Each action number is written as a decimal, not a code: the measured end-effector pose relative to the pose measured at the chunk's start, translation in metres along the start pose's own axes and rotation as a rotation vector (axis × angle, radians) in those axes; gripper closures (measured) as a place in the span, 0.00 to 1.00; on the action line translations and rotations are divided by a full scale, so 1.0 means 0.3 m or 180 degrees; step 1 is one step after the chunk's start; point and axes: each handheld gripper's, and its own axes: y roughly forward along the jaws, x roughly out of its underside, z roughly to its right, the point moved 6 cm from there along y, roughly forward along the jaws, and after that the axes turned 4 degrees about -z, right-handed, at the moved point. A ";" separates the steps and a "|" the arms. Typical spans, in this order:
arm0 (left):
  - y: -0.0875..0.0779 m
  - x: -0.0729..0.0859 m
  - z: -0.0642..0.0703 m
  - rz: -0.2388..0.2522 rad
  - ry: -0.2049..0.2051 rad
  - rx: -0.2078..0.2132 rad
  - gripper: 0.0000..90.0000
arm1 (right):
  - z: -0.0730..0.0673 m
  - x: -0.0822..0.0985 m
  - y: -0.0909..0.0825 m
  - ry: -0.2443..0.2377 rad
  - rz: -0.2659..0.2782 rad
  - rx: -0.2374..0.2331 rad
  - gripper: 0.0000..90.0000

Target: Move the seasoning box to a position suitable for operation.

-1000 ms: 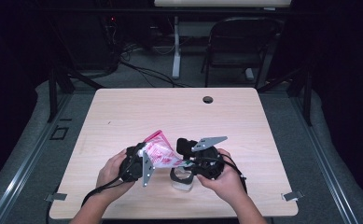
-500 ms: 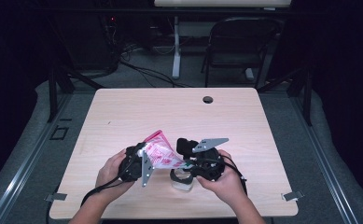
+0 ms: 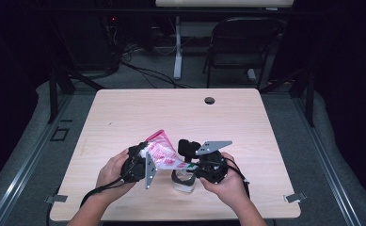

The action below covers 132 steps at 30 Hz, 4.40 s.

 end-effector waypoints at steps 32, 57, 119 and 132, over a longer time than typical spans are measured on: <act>-0.016 -0.010 -0.009 -0.0058 0.0262 -0.0153 0.71 | -0.003 0.025 0.028 0.0019 -0.0071 -0.0032 1.00; -0.025 -0.027 -0.008 -0.0061 0.0394 -0.0248 0.71 | 0.005 0.041 0.033 0.0058 -0.0072 -0.0051 1.00; -0.059 -0.080 -0.020 -0.0041 0.0732 -0.0496 0.72 | 0.023 0.072 0.046 0.0132 -0.0131 -0.0053 1.00; -0.062 -0.087 -0.023 -0.0036 0.0776 -0.0535 0.72 | 0.024 0.073 0.047 0.0136 -0.0137 -0.0047 1.00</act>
